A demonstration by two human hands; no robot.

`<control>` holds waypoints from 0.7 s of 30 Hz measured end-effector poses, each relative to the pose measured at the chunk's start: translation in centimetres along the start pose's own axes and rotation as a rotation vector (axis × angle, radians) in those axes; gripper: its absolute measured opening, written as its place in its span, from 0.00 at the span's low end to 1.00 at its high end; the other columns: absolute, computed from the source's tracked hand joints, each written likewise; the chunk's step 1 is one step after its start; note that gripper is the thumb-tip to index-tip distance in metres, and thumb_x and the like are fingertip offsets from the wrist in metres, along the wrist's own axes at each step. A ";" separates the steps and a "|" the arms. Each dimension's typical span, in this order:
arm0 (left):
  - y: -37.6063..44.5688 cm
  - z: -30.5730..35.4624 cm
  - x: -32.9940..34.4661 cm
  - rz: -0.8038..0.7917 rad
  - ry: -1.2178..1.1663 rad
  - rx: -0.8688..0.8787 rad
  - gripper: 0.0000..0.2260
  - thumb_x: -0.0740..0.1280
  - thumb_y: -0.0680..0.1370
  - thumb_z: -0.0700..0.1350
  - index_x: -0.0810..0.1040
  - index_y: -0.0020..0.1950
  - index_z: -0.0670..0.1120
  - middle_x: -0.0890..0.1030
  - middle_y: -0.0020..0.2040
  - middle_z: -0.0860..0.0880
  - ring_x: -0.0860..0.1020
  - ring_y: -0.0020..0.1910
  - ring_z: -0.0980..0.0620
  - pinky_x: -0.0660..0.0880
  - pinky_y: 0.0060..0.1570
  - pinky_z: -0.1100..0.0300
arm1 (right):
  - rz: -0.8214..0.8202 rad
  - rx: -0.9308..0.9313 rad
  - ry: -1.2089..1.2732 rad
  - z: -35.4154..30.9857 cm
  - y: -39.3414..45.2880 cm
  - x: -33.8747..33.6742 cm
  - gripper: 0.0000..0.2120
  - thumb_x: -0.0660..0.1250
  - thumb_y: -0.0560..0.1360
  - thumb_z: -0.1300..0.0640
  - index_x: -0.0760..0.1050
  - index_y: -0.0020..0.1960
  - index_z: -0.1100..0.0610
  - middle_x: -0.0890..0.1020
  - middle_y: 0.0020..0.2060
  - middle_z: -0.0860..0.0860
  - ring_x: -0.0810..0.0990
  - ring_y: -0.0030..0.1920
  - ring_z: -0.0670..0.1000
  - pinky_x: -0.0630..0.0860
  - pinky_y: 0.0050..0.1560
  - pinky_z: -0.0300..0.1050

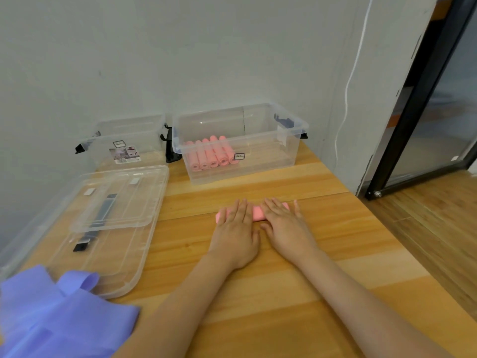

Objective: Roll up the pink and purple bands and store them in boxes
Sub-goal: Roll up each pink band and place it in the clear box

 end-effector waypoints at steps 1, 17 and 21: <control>0.3 -0.1 0.0 -0.005 -0.003 -0.001 0.28 0.47 0.80 0.53 0.44 0.76 0.43 0.45 0.77 0.46 0.42 0.75 0.50 0.38 0.71 0.52 | 0.006 0.008 0.007 0.2 0.4 0.0 0.24 0.53 0.80 0.51 0.56 0.75 0.53 0.60 0.74 0.48 0.54 0.74 0.45 0.42 0.72 0.53; -1.8 -0.8 0.4 0.251 -1.841 -0.620 0.06 0.60 0.79 0.38 0.76 0.48 0.39 0.78 0.35 0.46 0.77 0.30 0.56 0.74 0.29 0.66 | 0.582 0.018 0.198 -2.2 -3.4 -4.7 0.15 0.57 0.71 0.54 0.80 0.48 0.56 0.83 0.35 0.49 0.81 0.35 0.50 0.59 0.64 0.51; -1.9 1.5 -1.3 0.135 -2.217 -0.430 0.07 0.57 0.79 0.35 0.74 0.53 0.41 0.81 0.46 0.45 0.79 0.42 0.52 0.77 0.38 0.64 | 0.623 0.082 0.302 -1.3 -5.4 -5.0 0.14 0.60 0.69 0.50 0.79 0.47 0.56 0.82 0.40 0.50 0.79 0.43 0.52 0.61 0.60 0.48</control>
Point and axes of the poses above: each hand's wrist, its own y-axis towards the middle knuckle, its own x-axis out of the palm, z = x × y, the point moved 9 cm from there along y, towards the middle knuckle
